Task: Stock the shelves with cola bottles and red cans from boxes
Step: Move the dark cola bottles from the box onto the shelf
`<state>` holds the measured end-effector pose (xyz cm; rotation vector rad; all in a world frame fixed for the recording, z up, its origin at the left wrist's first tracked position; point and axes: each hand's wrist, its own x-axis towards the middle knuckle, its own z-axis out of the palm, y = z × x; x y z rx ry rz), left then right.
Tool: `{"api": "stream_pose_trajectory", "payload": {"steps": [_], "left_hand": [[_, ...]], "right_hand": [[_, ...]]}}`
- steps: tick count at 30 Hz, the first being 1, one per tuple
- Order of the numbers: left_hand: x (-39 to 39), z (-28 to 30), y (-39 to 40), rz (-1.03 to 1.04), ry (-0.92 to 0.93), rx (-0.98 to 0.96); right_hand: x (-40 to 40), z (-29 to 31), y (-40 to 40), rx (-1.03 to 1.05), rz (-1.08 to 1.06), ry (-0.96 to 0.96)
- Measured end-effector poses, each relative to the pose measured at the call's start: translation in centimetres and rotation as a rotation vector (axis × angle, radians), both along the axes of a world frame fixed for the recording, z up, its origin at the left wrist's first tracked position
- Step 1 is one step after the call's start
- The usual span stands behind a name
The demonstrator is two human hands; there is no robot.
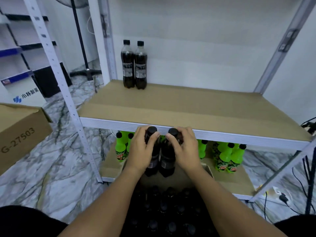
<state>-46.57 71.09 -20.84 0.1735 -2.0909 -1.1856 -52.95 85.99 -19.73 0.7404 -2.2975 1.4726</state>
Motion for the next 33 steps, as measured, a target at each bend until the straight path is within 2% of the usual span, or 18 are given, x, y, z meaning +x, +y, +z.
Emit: {"api": "stream_pose_trajectory", "payload": {"steps": [9, 14, 27, 33], "left_hand": [[-3.7, 14.4, 0.6, -0.086, 0.187, 0.027], [-7.7, 18.9, -0.2, -0.126, 0.208, 0.076], [-20.8, 17.5, -2.5, -0.095, 0.148, 0.091], [-27.7, 17.5, -4.5, -0.136, 0.124, 0.082]], "right_hand": [[-2.6, 14.2, -0.3, -0.265, 0.003, 0.095], [-5.3, 18.9, -1.0, -0.312, -0.012, 0.082], [-17.2, 17.6, -5.2, -0.334, -0.083, 0.033], [-25.4, 16.8, -7.9, -0.284, -0.136, 0.111]]}}
